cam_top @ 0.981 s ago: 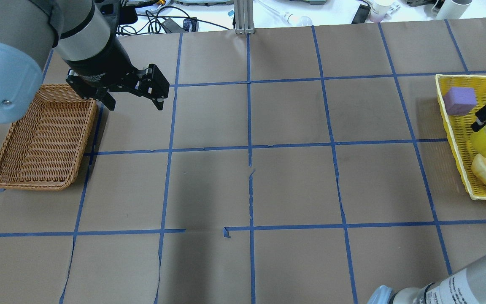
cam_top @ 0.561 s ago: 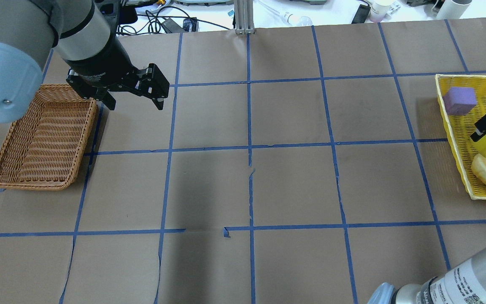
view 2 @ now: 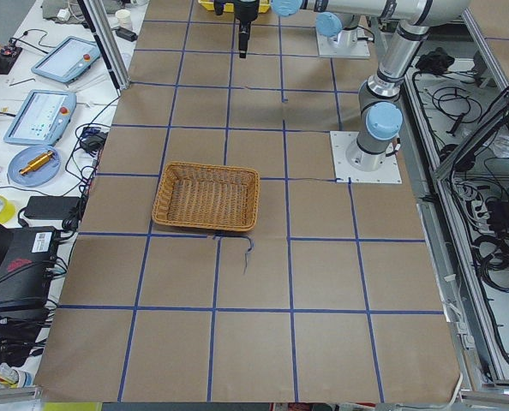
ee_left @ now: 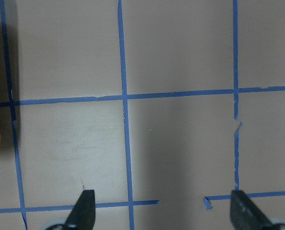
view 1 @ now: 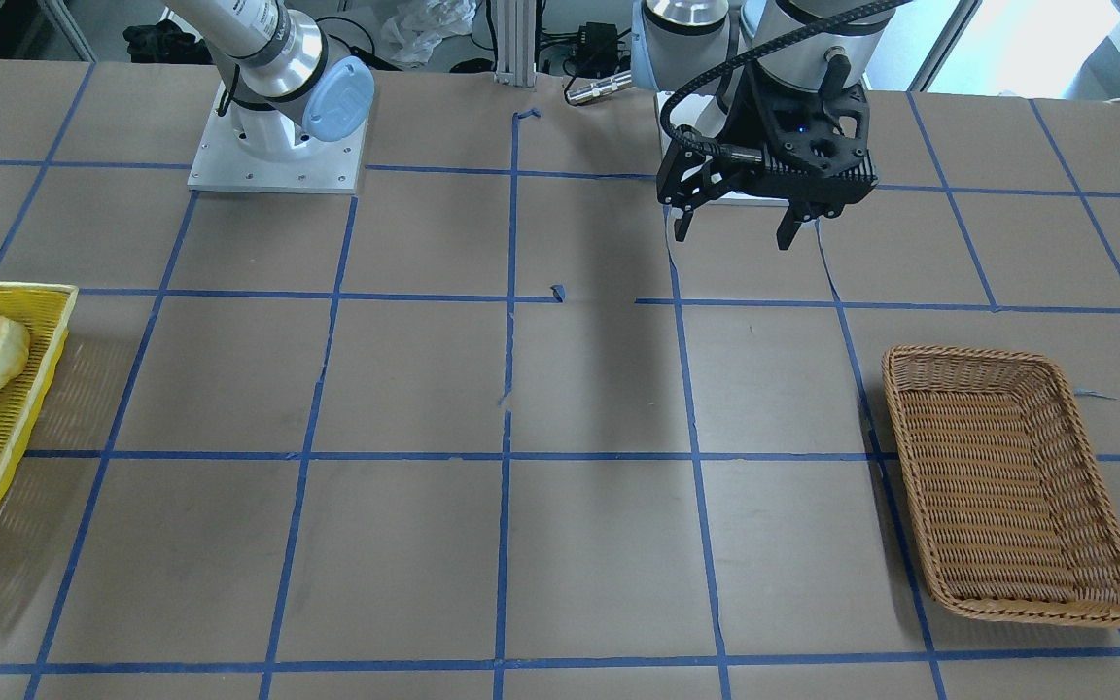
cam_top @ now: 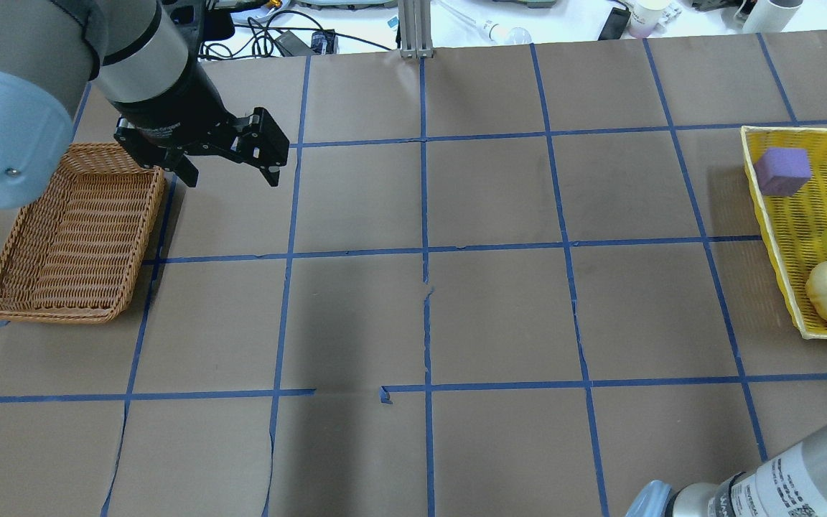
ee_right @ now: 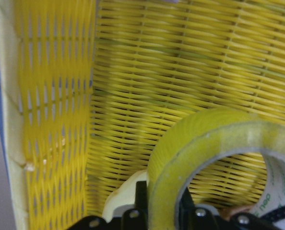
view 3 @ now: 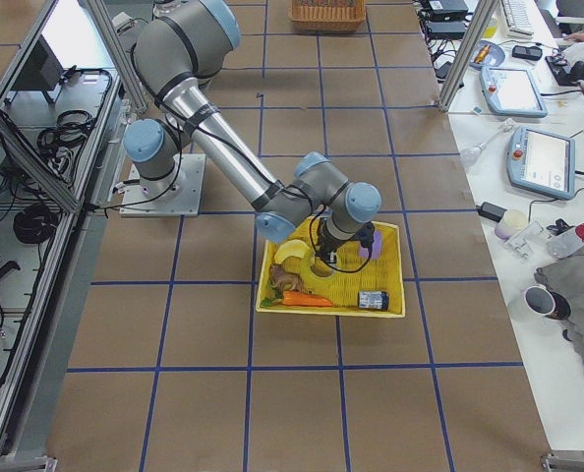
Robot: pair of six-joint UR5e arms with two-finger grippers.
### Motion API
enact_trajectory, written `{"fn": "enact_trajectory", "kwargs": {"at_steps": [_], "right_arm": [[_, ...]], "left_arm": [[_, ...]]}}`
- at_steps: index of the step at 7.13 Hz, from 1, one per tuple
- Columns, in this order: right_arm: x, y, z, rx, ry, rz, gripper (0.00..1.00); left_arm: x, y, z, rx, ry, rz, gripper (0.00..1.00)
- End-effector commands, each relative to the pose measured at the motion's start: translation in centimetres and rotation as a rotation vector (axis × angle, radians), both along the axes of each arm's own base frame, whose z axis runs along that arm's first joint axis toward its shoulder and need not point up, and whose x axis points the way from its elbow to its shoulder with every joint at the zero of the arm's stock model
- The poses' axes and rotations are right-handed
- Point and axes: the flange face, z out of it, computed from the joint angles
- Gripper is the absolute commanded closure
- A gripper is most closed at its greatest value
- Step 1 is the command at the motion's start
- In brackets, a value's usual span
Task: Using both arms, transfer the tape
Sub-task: 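Reach the right gripper down into the yellow tray onto the tape roll, then close the right gripper on the yellow tape roll and lift it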
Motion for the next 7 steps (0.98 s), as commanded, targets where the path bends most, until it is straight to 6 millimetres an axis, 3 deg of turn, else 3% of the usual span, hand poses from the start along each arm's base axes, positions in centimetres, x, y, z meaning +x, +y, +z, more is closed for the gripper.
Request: {"fn": "enact_trajectory", "kwargs": {"at_steps": [1, 2, 3, 4, 5, 7], "right_arm": [[5.1, 0.4, 8.0, -0.045, 0.043, 0.047, 1.00], [11.2, -0.2, 11.5, -0.061, 0.069, 0.027, 1.00], [19.9, -1.7, 13.0, -0.079, 0.099, 0.010, 1.00], [29.7, -3.0, 13.2, -0.101, 0.122, -0.012, 1.00], [37.9, -3.5, 13.1, -0.167, 0.131, -0.043, 1.00], [50.3, -5.7, 9.3, -0.233, 0.092, -0.088, 1.00]], "left_arm": [[0.0, 0.0, 0.0, 0.000, -0.003, 0.000, 0.00], [0.0, 0.0, 0.0, 0.000, -0.003, 0.000, 0.00], [0.0, 0.0, 0.0, 0.000, -0.003, 0.000, 0.00], [0.0, 0.0, 0.0, 0.000, -0.004, 0.000, 0.00], [0.1, 0.0, 0.0, 0.000, -0.007, 0.000, 0.00], [1.9, -1.1, -0.7, 0.012, 0.001, -0.069, 0.00]]}}
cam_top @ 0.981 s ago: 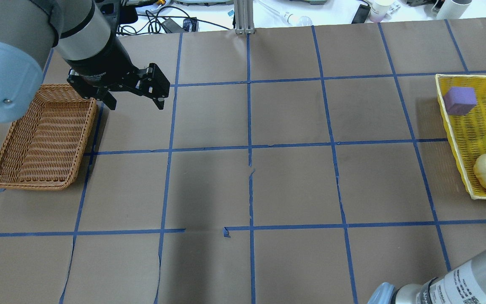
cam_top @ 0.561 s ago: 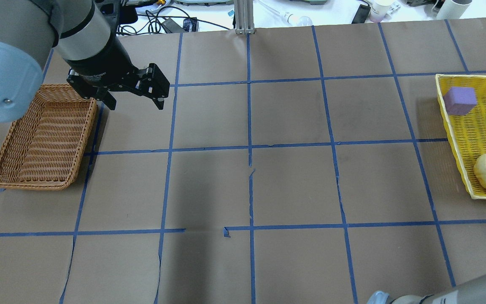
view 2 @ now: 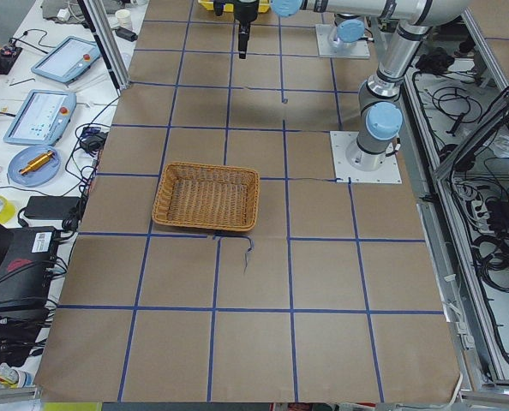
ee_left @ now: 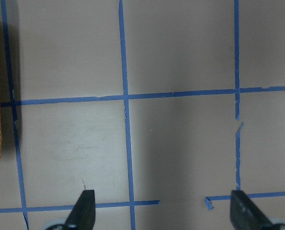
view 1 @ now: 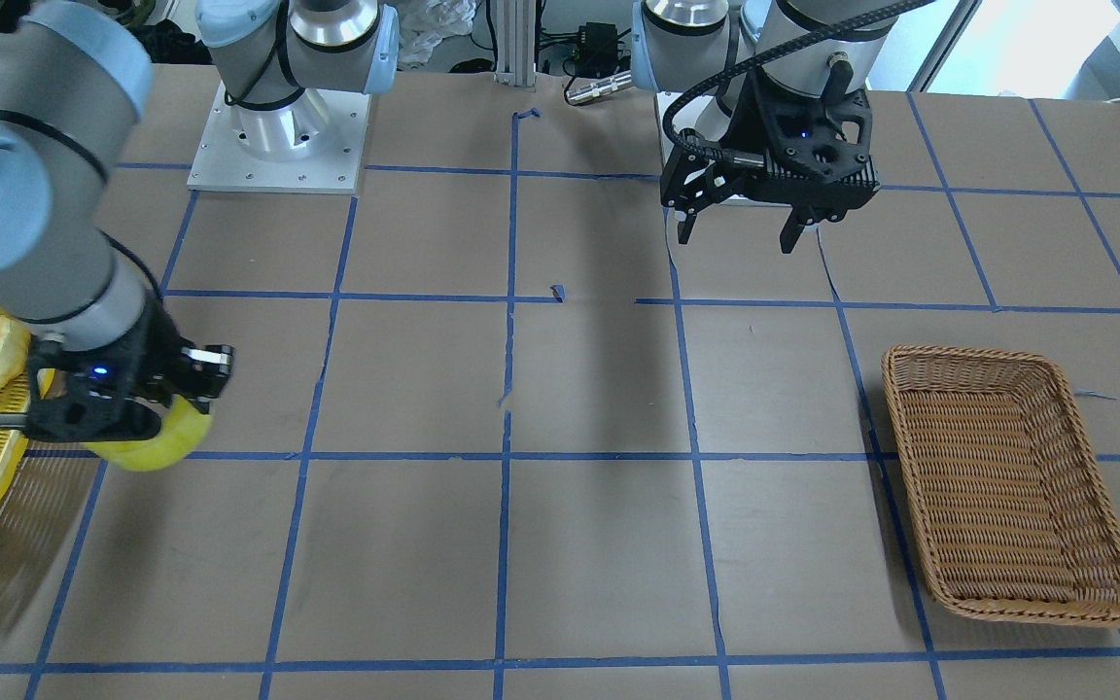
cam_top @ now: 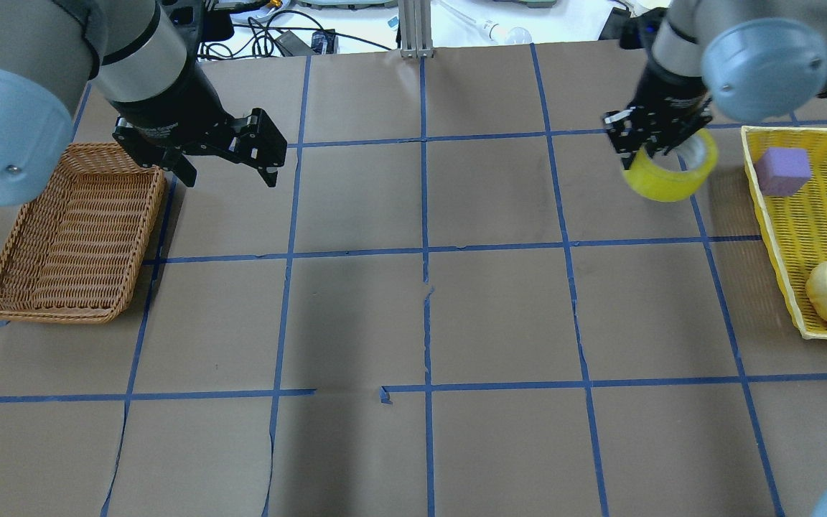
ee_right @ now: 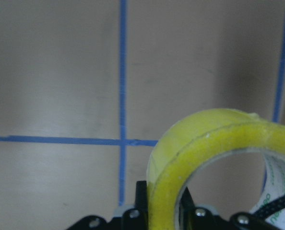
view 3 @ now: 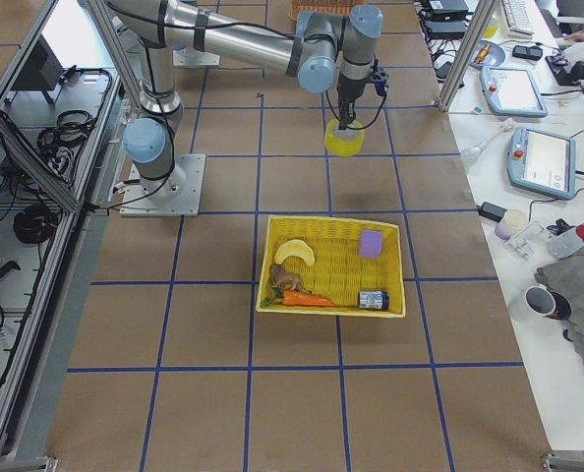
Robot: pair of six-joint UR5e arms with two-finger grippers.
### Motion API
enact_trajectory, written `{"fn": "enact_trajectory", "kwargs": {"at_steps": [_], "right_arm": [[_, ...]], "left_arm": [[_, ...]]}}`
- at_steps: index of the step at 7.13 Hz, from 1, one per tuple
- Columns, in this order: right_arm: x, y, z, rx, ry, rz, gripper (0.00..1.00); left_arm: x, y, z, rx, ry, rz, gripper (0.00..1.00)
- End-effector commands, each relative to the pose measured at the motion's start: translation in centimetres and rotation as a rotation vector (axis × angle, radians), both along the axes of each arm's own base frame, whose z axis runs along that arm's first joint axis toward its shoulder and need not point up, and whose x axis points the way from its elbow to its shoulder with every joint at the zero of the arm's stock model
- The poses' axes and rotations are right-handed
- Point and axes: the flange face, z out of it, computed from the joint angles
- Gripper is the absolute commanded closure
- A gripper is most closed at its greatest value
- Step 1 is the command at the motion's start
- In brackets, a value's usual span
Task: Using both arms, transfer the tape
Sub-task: 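Carry the tape to table center with right gripper while left arm reaches over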
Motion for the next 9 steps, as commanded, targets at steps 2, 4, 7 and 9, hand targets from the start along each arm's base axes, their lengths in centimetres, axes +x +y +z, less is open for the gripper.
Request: {"fn": "enact_trajectory", "kwargs": {"at_steps": [2, 4, 7, 9], "right_arm": [[18.0, -3.8, -5.9, -0.033, -0.022, -0.082, 1.00], [24.2, -5.0, -10.5, -0.044, -0.086, -0.057, 1.00], [26.3, -4.7, -14.5, 0.009, -0.120, -0.115, 1.00], [26.7, -4.4, -14.3, 0.021, -0.159, -0.124, 0.05]], "left_arm": [[4.1, -3.8, -5.3, 0.085, 0.157, -0.017, 0.00], [3.3, -6.1, -13.6, 0.161, 0.278, 0.004, 0.00], [4.7, -8.2, -17.1, 0.233, 0.445, 0.140, 0.00], [4.8, -8.8, -19.1, 0.295, 0.449, 0.285, 0.00]]}}
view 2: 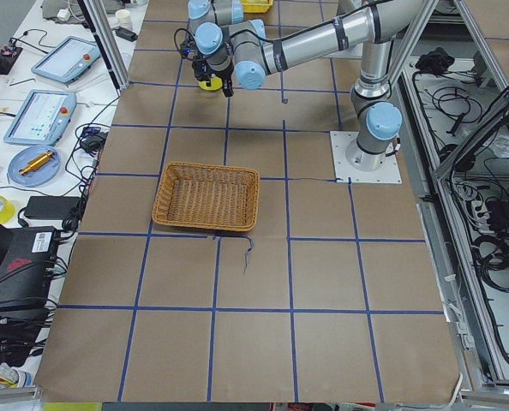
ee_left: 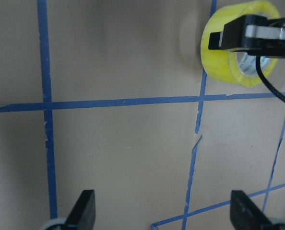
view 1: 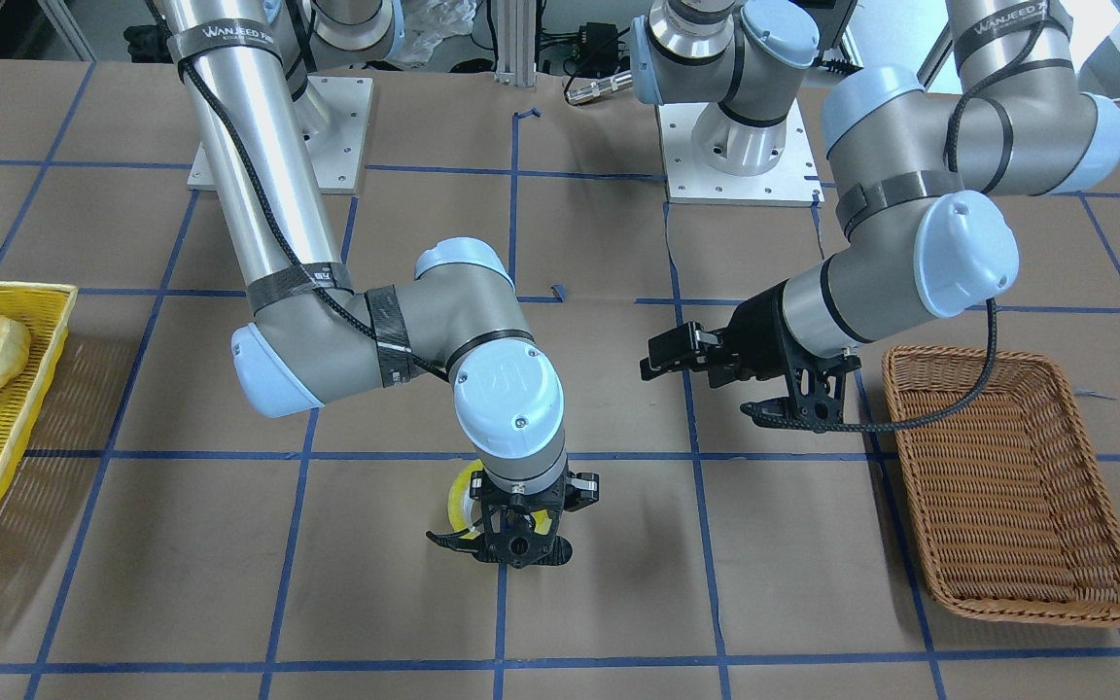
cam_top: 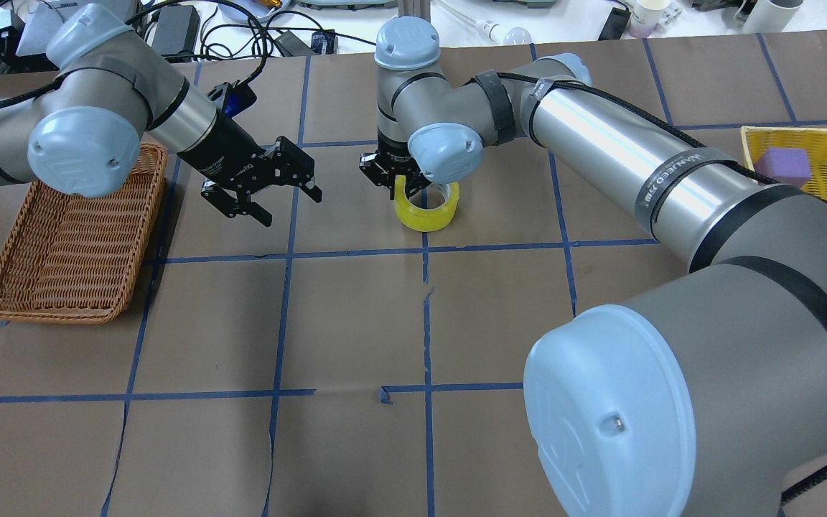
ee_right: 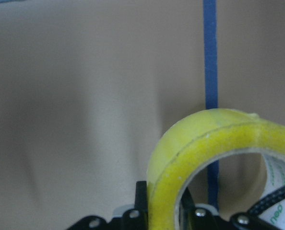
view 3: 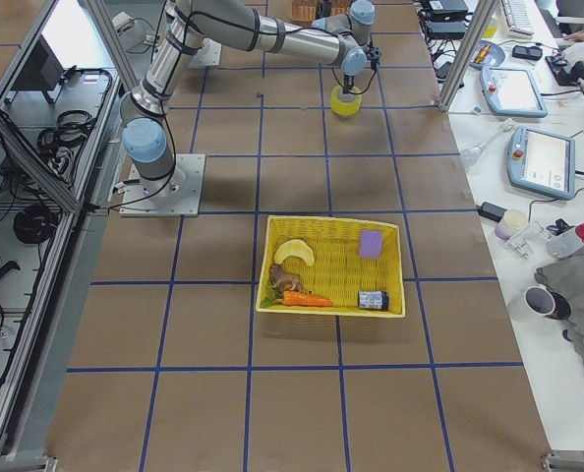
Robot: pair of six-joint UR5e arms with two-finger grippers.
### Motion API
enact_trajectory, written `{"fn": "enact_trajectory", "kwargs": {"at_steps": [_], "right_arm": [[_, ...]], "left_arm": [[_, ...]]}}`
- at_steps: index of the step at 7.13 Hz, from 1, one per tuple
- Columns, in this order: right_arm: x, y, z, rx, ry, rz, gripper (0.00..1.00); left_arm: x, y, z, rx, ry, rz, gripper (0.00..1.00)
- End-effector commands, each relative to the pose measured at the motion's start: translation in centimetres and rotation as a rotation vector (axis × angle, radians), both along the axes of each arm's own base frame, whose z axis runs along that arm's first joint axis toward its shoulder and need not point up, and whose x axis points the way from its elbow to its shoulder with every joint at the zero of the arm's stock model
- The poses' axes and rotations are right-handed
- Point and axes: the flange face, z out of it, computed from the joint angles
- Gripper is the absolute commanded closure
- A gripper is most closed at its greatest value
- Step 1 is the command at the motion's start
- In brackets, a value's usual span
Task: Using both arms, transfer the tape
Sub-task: 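Carry the tape to table center with right gripper while left arm reaches over, then set the tape roll down and open the right gripper while the left gripper approaches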
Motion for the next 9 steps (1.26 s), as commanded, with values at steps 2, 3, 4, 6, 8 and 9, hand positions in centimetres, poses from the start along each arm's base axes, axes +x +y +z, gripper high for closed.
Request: {"fn": "enact_trajectory", "kwargs": {"at_steps": [2, 3, 4, 6, 8, 9], "right_arm": [[-0.5, 1.1, 2.6, -0.037, -0.015, 0.005, 0.00], [-2.2, 1.5, 7.4, -0.092, -0.001, 0.000, 0.00], [-6.4, 1.7, 11.1, -0.068, 0.076, 0.019, 0.00], [-20.1, 1.4, 18.1, 0.006, 0.092, 0.026, 0.00], [-29.0, 5.0, 24.2, 0.066, 0.091, 0.081, 0.00], [-31.1, 6.9, 26.6, 0.077, 0.102, 0.088, 0.00]], "left_arm": [[-0.2, -1.3, -3.0, 0.090, -0.024, 0.190, 0.00], [-0.4, -1.1, -4.0, 0.074, -0.032, 0.229, 0.00], [-1.1, -1.0, -5.2, 0.051, -0.036, 0.268, 0.00], [-6.5, -2.1, -7.8, 0.022, -0.042, 0.392, 0.00], [-11.9, -3.0, -10.9, 0.007, -0.083, 0.466, 0.00], [-14.3, -3.9, -11.5, 0.006, -0.087, 0.475, 0.02]]}}
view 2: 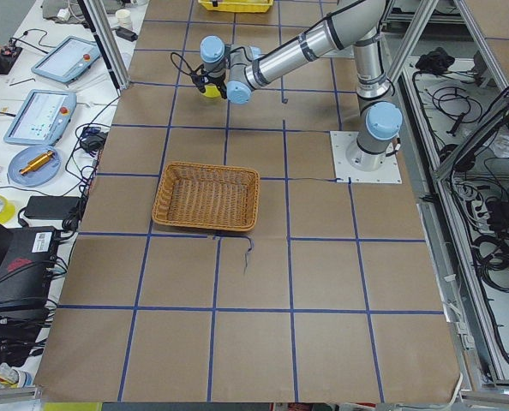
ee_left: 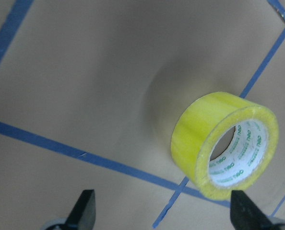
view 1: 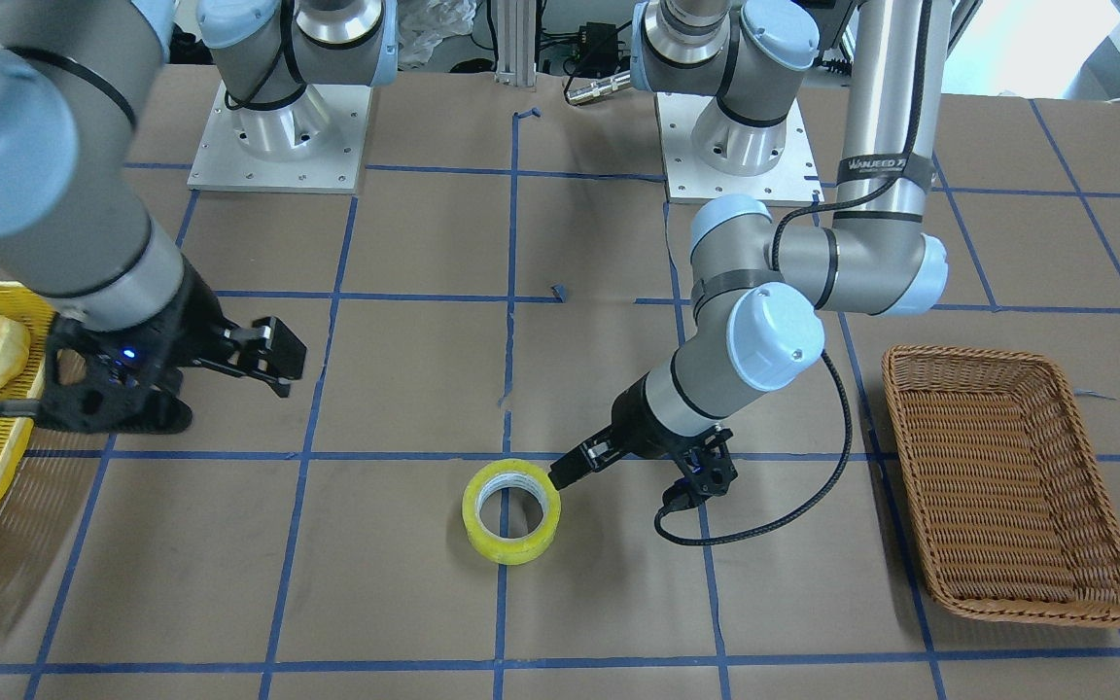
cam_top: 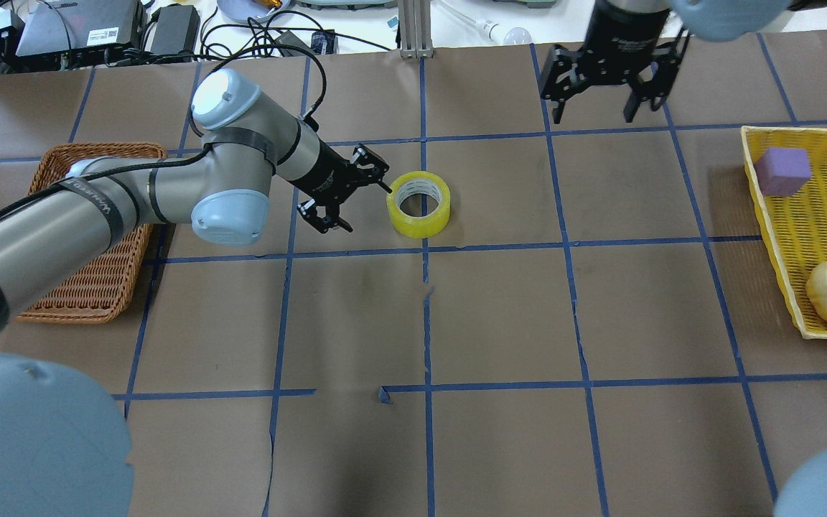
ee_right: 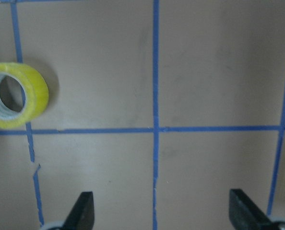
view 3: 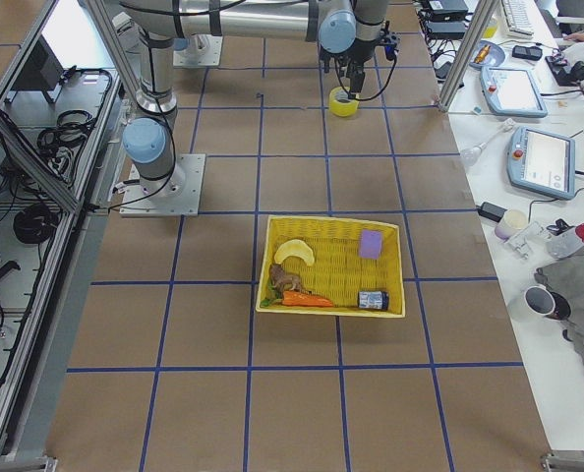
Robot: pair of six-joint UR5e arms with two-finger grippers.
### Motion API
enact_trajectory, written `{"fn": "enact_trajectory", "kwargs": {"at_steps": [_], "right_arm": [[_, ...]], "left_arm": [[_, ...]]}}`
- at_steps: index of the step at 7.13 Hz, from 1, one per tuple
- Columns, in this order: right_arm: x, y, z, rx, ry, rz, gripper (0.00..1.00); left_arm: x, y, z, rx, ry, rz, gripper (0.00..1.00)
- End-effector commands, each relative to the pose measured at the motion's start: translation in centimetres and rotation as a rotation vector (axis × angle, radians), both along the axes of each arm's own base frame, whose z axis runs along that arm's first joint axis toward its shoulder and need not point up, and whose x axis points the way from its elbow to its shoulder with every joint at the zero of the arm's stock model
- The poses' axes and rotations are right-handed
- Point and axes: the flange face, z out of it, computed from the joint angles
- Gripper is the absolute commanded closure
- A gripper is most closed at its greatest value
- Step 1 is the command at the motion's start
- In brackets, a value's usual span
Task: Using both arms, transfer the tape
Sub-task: 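Set the tape roll down and open the right gripper while the left gripper approaches, then grasp the tape roll with the left gripper while the right arm withdraws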
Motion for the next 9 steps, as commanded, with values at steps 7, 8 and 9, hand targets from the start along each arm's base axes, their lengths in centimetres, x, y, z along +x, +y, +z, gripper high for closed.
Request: {"fn": "enact_trajectory", "kwargs": {"at_steps": [7, 8, 9], "right_arm": [[1.9, 7.3, 2.8, 0.051, 0.088, -0.005, 0.00], [1.8, 8.0, 3.7, 0.034, 0.092, -0.003, 0.00], [1.8, 8.8, 4.2, 0.025, 0.089, -0.004, 0.00]], "left_arm": [[-3.0, -1.1, -0.4, -0.077, -0.193, -0.242, 1.00], [1.4, -2.8, 2.7, -0.060, -0.223, -0.279, 1.00], [6.5, -3.6, 6.2, -0.024, -0.231, -0.408, 1.00]]}}
